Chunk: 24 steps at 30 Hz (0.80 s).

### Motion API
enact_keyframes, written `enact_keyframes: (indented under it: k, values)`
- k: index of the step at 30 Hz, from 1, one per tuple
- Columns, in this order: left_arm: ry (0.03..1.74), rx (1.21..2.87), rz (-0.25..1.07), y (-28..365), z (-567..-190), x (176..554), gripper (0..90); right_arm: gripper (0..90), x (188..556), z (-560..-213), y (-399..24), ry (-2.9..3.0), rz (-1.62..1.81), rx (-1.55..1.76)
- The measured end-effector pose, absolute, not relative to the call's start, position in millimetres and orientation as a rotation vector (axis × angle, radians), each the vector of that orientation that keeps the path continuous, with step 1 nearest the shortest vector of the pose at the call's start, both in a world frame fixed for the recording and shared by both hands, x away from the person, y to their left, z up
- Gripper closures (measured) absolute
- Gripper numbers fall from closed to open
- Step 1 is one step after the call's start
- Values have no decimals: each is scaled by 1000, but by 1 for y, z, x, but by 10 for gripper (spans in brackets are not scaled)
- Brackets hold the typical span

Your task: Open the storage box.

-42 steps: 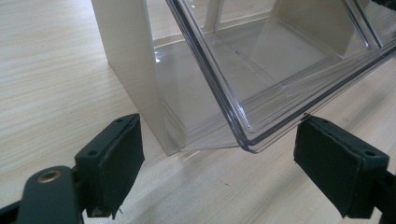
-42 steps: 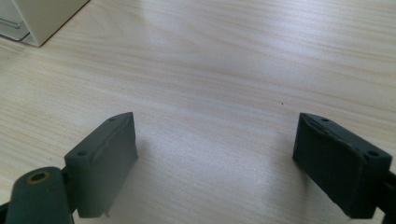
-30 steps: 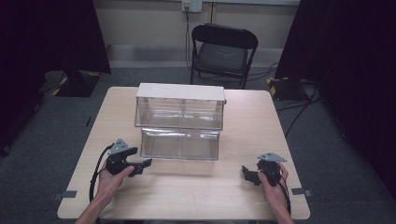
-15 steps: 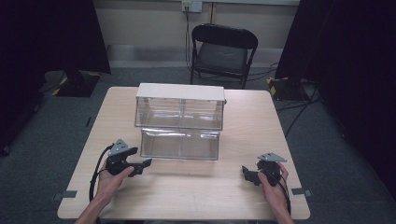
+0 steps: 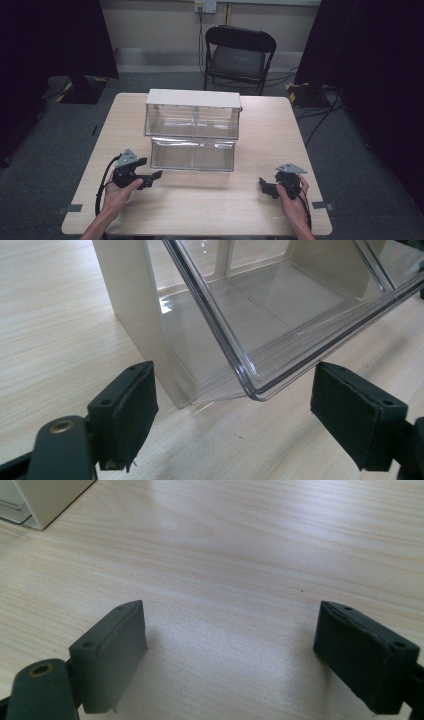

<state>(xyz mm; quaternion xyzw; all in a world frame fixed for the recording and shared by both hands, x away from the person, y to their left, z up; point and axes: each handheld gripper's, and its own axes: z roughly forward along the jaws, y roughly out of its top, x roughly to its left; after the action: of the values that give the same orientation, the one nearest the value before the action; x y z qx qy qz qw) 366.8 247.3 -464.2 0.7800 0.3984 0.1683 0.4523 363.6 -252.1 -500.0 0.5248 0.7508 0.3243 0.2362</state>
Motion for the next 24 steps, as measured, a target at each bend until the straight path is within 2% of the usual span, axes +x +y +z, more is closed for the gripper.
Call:
enact_keyframes:
  k: [24]
  values:
    - [964, 1903, 422, 247, -462, 365, 168, 128, 364, -500, -252, 2059, 889, 1439]
